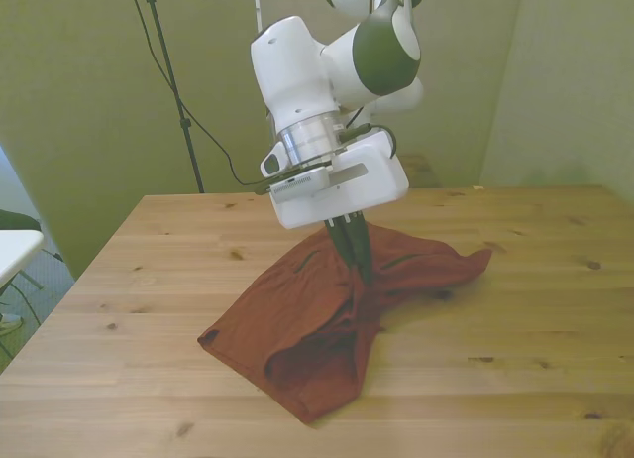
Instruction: Unfold the shorts
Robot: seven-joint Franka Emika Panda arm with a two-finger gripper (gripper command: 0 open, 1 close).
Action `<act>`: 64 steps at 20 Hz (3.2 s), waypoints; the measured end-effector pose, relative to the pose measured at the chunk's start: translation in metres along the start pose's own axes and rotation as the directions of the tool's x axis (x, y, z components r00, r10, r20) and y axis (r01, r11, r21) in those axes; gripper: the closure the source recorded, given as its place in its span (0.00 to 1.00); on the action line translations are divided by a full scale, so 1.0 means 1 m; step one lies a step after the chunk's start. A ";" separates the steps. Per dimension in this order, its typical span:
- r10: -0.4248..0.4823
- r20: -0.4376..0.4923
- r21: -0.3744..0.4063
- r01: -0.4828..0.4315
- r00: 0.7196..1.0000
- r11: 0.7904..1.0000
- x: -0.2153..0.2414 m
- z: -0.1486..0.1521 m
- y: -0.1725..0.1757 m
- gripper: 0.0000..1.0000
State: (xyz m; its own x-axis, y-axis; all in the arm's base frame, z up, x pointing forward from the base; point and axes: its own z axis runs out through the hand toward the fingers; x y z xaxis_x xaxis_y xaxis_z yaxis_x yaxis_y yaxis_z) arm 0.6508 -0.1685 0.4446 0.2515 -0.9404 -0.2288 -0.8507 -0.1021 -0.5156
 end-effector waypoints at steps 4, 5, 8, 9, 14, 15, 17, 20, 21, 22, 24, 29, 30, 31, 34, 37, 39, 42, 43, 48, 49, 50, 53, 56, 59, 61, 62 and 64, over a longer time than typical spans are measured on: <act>-0.020 0.037 0.007 0.020 0.999 1.000 0.004 0.016 -0.026 1.00; -0.028 0.045 0.008 0.028 0.999 1.000 0.003 0.022 -0.032 1.00; -0.057 0.067 0.013 0.057 0.996 0.998 -0.003 0.039 -0.050 1.00; -0.068 0.075 0.015 0.067 0.995 0.998 -0.006 0.045 -0.055 1.00; -0.120 0.109 0.023 0.119 0.987 0.993 -0.034 0.069 -0.079 1.00; -0.129 0.112 0.026 0.127 0.985 0.992 -0.039 0.073 -0.084 1.00; -0.140 0.121 0.027 0.137 0.983 0.990 -0.047 0.080 -0.091 1.00; -0.148 0.136 0.021 0.147 0.980 0.989 -0.056 0.091 -0.099 1.00; -0.151 0.143 0.018 0.150 0.978 0.989 -0.059 0.094 -0.102 1.00; -0.154 0.146 0.018 0.153 0.977 0.988 -0.063 0.098 -0.105 1.00; -0.144 0.147 0.010 0.144 0.979 0.990 -0.069 0.104 -0.109 0.00; -0.106 0.162 -0.017 0.110 0.981 0.994 -0.075 0.117 -0.116 0.00; -0.104 0.164 -0.019 0.109 0.981 0.994 -0.075 0.119 -0.118 0.00; -0.105 0.164 -0.019 0.110 0.981 0.994 -0.076 0.120 -0.121 0.00; -0.104 0.165 -0.017 0.109 0.981 0.994 -0.077 0.121 -0.127 0.00; -0.111 0.157 -0.019 0.115 0.981 0.993 -0.077 0.120 -0.132 0.00; -0.118 0.155 -0.013 0.122 0.981 0.992 -0.079 0.119 -0.136 0.00; -0.127 0.157 -0.006 0.130 0.979 0.992 -0.083 0.117 -0.140 0.00; -0.131 0.158 -0.003 0.133 0.979 0.991 -0.085 0.115 -0.141 0.00; -0.145 0.027 -0.099 0.147 0.989 0.984 -0.085 0.094 -0.138 0.00; -0.153 -0.015 -0.129 0.149 0.988 0.980 -0.080 0.092 -0.132 0.00; -0.160 -0.059 -0.163 0.149 0.985 0.975 -0.072 0.088 -0.125 0.00; -0.185 -0.191 -0.266 0.131 0.964 0.955 -0.036 0.062 -0.099 0.00; -0.264 -0.300 -0.377 0.140 0.917 0.915 -0.015 0.019 -0.076 0.00; -0.330 -0.326 -0.425 0.174 0.886 0.888 -0.026 -0.024 -0.061 0.00; -0.335 -0.334 -0.425 0.176 0.881 0.888 -0.031 -0.057 -0.049 0.00; -0.333 -0.340 -0.425 0.172 0.879 0.889 -0.032 -0.075 -0.040 0.00; -0.332 -0.349 -0.429 0.165 0.876 0.888 -0.030 -0.109 -0.017 0.00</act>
State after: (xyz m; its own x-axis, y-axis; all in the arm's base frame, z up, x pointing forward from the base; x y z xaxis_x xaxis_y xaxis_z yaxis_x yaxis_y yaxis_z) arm 0.6075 -0.1741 0.5505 0.3413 -0.9036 0.2590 -0.9119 -0.3851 -0.1419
